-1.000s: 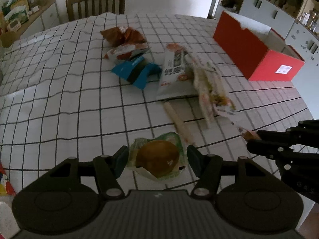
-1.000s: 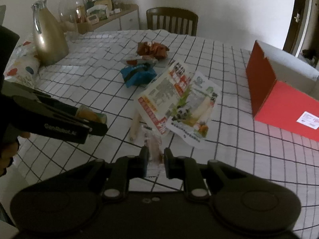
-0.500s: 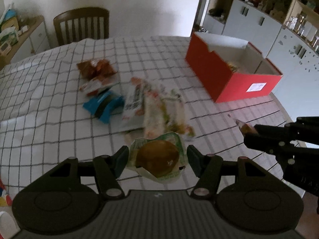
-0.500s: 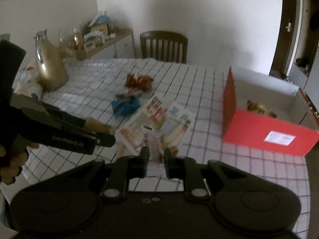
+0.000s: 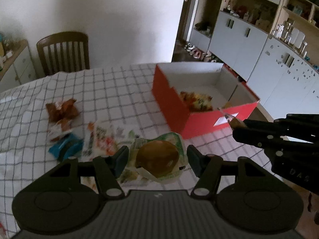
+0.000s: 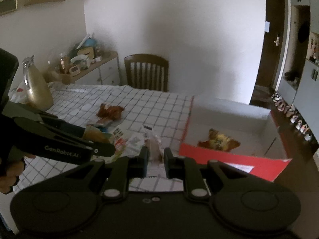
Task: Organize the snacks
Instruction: 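Carry the bun and stick snack over the red box and open both tools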
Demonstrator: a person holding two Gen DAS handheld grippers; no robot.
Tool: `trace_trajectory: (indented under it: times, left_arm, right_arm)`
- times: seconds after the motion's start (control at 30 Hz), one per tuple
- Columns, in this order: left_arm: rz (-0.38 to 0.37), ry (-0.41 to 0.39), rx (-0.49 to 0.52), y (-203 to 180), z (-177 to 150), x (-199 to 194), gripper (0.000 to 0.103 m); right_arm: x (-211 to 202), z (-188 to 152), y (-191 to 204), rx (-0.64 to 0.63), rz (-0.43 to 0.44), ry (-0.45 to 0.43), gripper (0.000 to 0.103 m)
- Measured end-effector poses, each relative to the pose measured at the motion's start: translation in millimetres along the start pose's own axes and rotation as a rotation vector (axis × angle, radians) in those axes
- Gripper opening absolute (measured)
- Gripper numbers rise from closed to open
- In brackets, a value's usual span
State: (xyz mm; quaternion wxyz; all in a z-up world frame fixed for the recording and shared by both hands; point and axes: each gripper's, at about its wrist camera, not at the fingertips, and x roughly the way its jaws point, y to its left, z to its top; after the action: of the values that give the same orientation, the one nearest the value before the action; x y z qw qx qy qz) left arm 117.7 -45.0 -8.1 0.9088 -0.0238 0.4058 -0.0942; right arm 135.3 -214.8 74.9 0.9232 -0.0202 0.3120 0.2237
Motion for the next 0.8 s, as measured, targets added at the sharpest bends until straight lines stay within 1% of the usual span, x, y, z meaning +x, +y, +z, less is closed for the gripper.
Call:
trace_trajectory:
  times: [0.13, 0.3, 0.57, 0.8]
  left_arm:
    - [-0.003, -0.021, 0.015, -21.8, 18.3, 11.4, 0.063]
    - [-0.004, -0.024, 0.018, -48.4, 41.1, 33.2, 0.063]
    - [-0.004, -0.012, 0.045, -88.1, 66.0, 69.0, 0.063]
    - [0.018, 0.011, 0.079, -115.1, 82.2, 105.7, 0.063]
  right_arm:
    - [-0.9, 3.8, -27.2, 0.001, -0.026, -0.018, 0.014]
    - [2.1, 8.0, -62.4, 0.013, -0.056, -0.031, 0.014]
    - [11.7, 9.4, -114.1, 0.030, -0.104, -0.030, 0.014]
    - [26.1, 8.2, -154.0, 0.061, -0.146, -0.016, 0.014]
